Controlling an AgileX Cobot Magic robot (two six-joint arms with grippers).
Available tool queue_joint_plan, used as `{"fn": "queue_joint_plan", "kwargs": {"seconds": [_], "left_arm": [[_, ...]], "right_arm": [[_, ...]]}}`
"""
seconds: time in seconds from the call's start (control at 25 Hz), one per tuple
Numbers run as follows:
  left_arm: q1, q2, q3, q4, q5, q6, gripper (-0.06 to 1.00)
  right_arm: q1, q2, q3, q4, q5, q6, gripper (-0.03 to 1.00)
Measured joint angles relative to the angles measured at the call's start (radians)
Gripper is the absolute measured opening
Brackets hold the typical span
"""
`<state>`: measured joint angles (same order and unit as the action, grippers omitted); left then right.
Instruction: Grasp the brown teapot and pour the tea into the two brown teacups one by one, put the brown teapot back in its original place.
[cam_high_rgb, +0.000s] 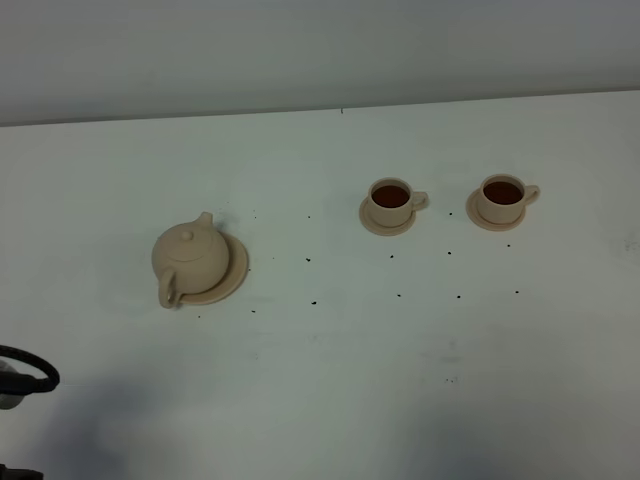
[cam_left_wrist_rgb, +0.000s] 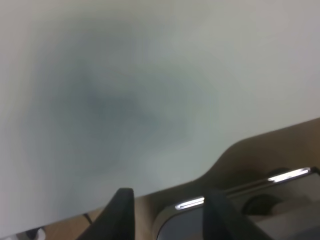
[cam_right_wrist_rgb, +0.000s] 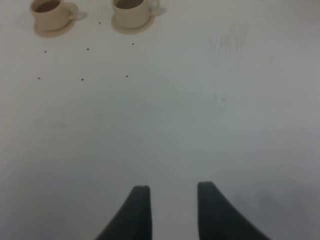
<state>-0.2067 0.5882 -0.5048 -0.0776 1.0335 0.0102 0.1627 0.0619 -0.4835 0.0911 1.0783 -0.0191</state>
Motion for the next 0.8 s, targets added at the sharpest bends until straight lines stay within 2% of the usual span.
{"fn": "queue_joint_plan", "kwargs": {"seconds": [0.28,0.36,0.8], "left_arm": [[0.21,-0.135,0.0,-0.003,-0.001,0.001,0.34],[0.249,-0.206,0.0,-0.008,-0.001,0.001,0.34],[0.274,-0.516,0.0,-0.024,-0.003,0.001,0.34]], "right_arm": [[0.0,0.0,0.0,0.0,0.0,0.0,0.24],[0.0,0.0,0.0,0.0,0.0,0.0,0.24],[0.0,0.0,0.0,0.0,0.0,0.0,0.24]]}}
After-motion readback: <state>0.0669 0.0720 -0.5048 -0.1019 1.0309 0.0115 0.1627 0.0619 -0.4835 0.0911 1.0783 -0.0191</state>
